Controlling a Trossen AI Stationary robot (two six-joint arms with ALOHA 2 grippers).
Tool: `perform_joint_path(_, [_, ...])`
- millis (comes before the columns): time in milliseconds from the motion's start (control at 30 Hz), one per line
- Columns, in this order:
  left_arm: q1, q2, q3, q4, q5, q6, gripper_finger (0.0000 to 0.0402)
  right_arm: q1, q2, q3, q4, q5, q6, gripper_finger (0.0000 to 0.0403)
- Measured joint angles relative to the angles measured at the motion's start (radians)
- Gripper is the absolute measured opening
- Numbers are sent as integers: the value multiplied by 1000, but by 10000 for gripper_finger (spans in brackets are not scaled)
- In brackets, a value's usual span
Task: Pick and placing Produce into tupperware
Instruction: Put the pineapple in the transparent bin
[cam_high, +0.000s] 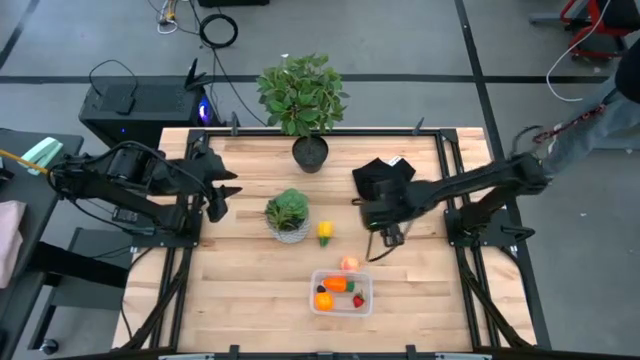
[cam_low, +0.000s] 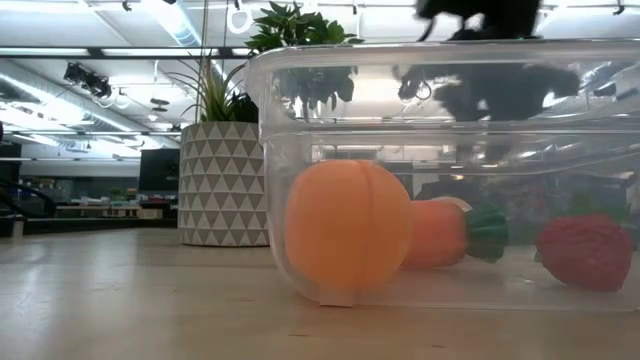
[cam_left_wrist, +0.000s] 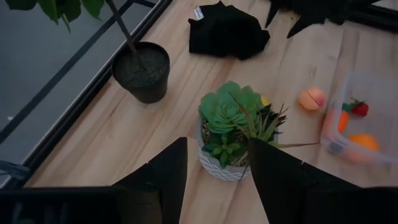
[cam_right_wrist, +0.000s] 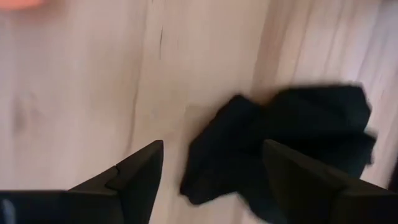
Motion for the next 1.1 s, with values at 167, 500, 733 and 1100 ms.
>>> perform_joint_path(167, [0, 0, 0, 1, 0, -27, 174, 35, -209, -142, 82, -20, 49, 261])
perform_joint_path(500, [0, 0, 0, 1, 0, -49, 172, 92, -268, -367, 406, -24, -330, 267])
perform_joint_path(733, [0, 0, 0, 1, 0, -52, 173, 70, -166, -355, 530, -23, -504, 268])
perform_joint_path(1100, [0, 0, 0, -6, 0, -57, 172, 43, -59, -352, 688, -36, -632, 268])
